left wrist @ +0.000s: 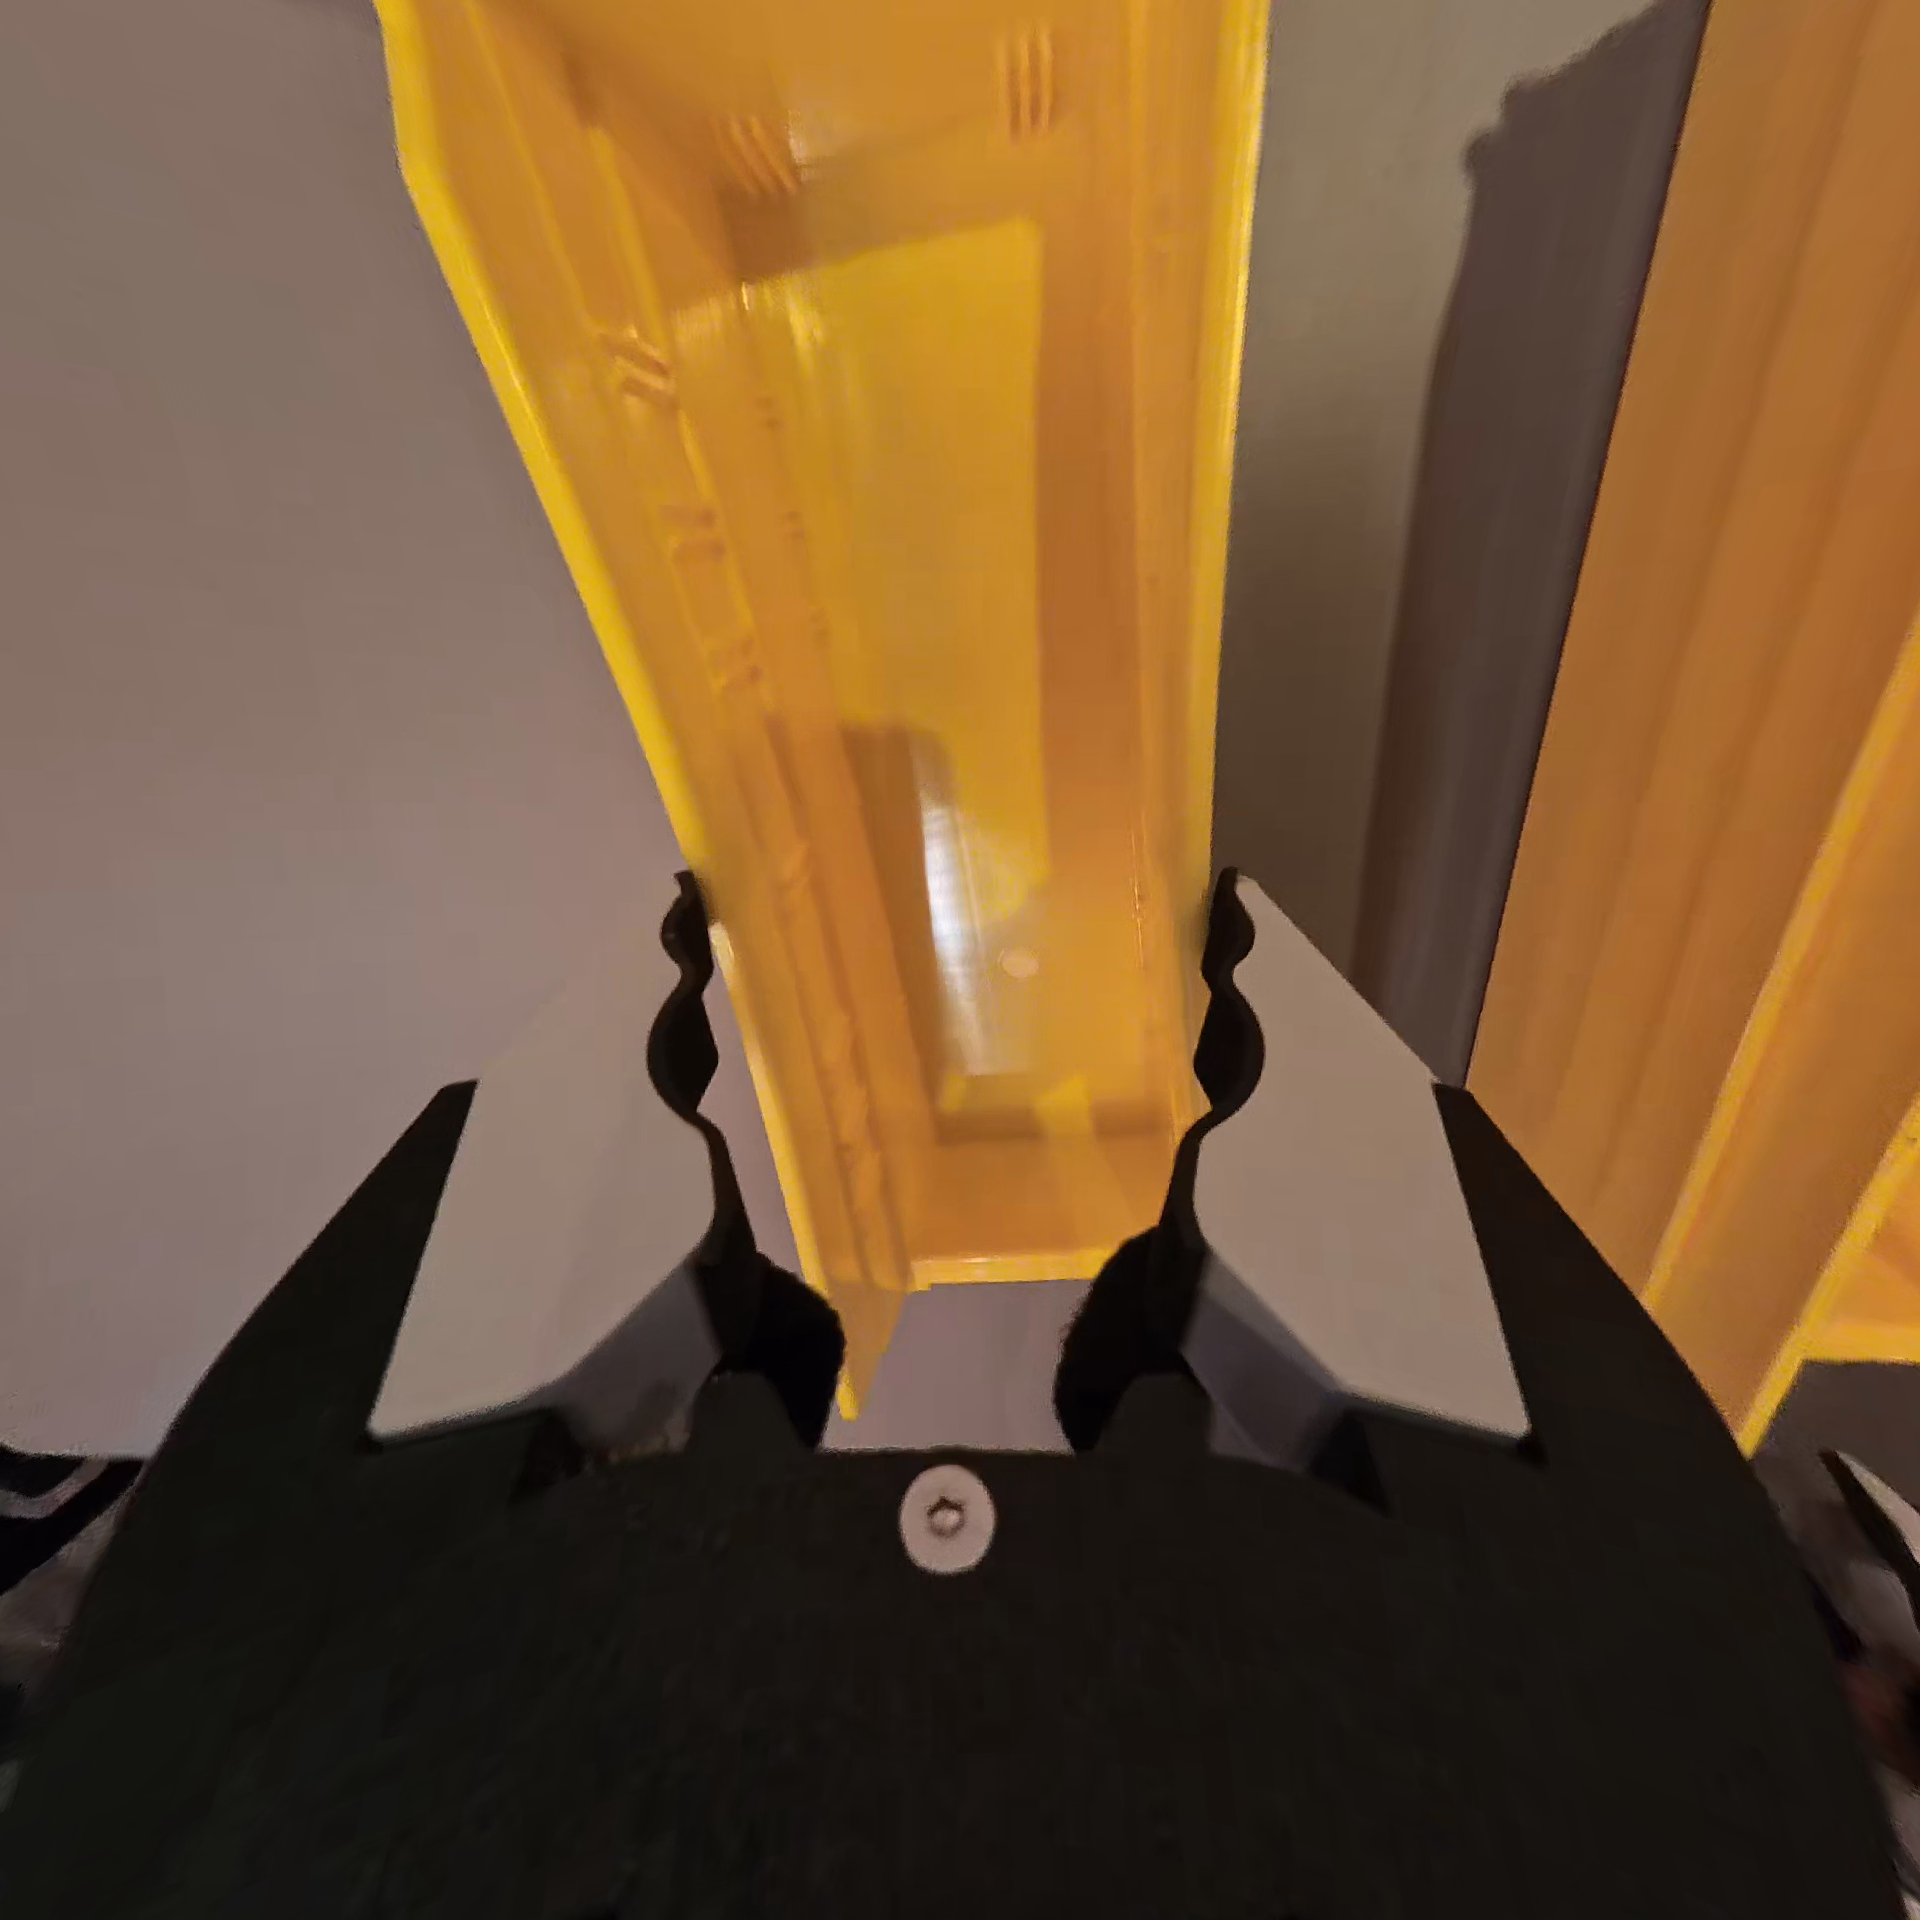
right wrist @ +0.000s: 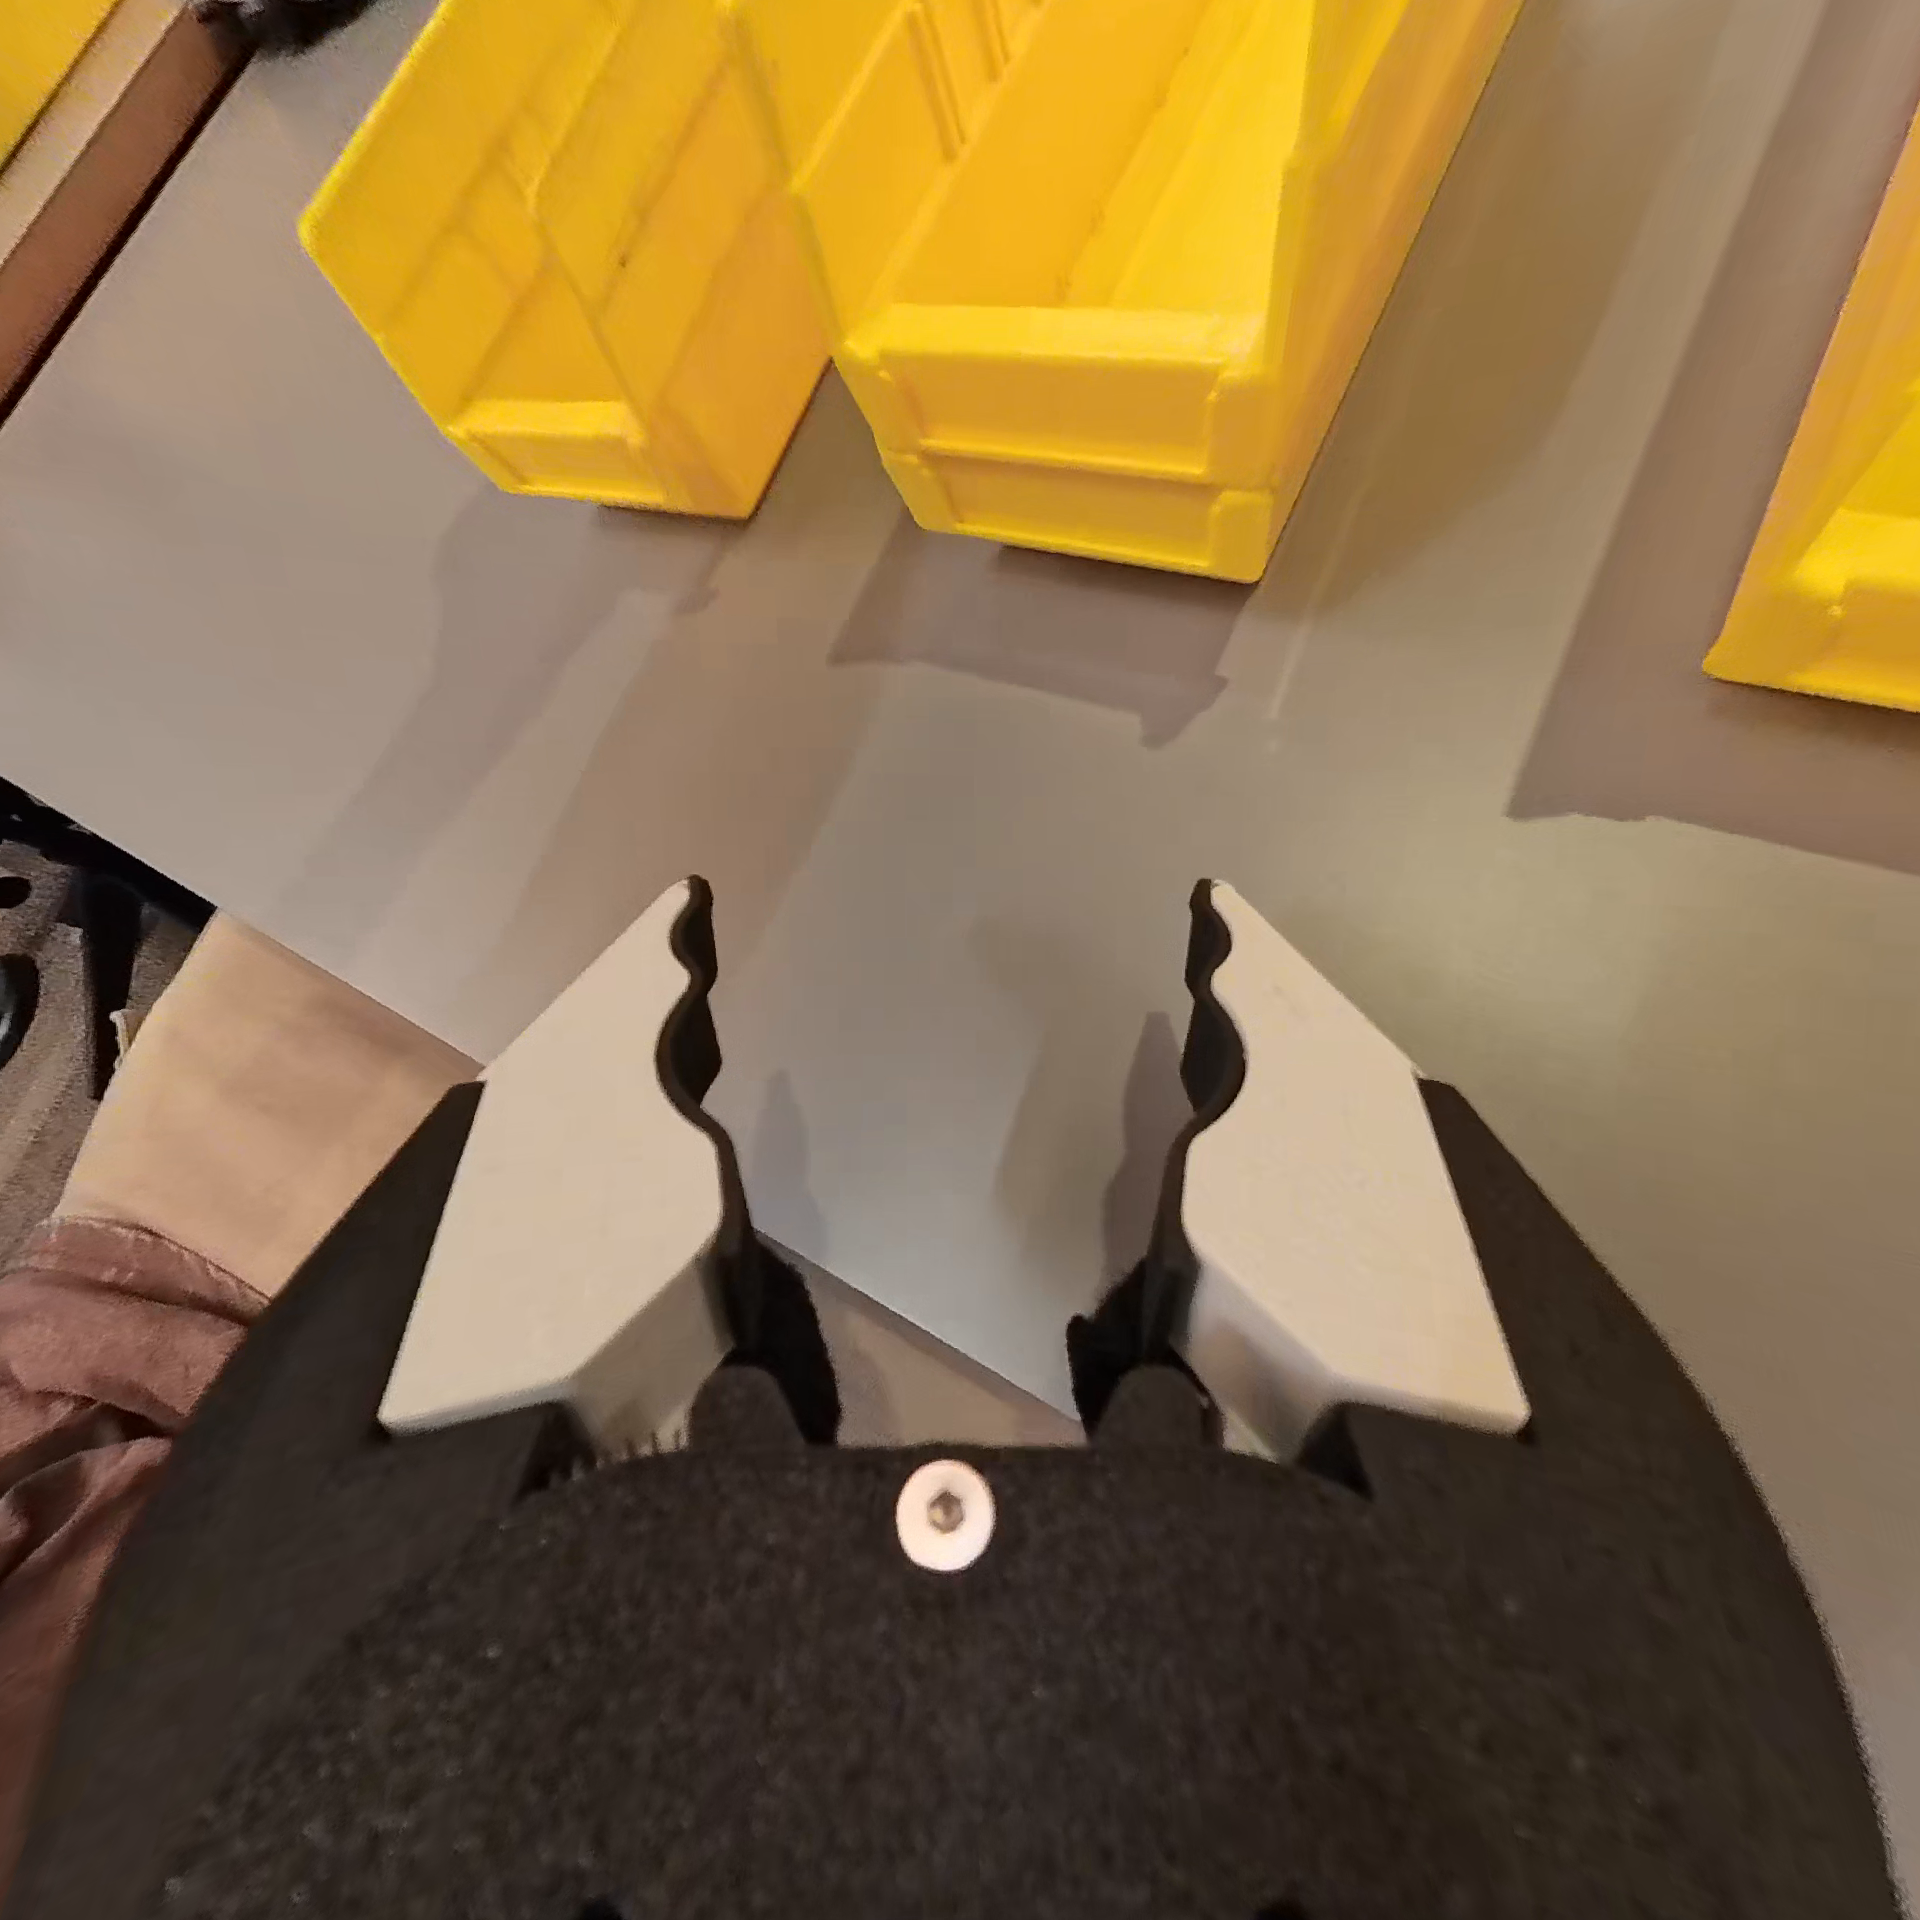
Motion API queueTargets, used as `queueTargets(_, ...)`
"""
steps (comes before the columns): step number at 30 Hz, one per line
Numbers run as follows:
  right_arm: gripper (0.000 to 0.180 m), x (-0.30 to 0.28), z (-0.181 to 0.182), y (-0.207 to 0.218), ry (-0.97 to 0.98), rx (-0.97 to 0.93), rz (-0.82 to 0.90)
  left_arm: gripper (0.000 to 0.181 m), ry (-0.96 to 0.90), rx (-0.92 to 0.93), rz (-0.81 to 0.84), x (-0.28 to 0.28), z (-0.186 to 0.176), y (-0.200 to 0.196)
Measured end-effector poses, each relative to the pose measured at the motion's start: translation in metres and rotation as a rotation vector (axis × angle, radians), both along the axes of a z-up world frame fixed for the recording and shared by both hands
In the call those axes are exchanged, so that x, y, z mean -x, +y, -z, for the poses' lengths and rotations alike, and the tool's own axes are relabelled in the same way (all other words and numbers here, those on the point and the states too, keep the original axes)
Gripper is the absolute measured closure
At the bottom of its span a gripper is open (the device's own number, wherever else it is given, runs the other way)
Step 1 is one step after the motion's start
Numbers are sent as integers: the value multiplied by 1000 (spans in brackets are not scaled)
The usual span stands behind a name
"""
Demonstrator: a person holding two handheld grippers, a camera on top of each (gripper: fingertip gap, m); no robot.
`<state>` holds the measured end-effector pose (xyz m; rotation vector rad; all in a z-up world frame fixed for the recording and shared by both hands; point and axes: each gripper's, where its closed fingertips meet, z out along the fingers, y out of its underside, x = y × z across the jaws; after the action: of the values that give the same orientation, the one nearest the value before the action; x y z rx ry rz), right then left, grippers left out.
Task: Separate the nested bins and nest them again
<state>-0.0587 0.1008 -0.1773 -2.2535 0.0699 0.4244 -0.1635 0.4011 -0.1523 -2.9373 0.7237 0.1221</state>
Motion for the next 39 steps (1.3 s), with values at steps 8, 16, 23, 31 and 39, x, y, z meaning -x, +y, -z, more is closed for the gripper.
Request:
queueTargets(8,89,4,0,2,9,5,-14,65,-16,-30,-15,-3,2,-1)
queueTargets(16,88,4,3,5,3,20,-5,44,-187,-161,-40,-55,-101,0)
queueTargets(23,88,6,-9,8,40,-26,5,30,-208,-49,84,-136,-105,-57)
queueTargets(31,88,-5,-8,6,45,-26,21,33,-58,14,85,-160,-34,-83)
queueTargets(39,88,-9,-13,9,73,-37,23,90,-70,28,70,-164,-30,-83)
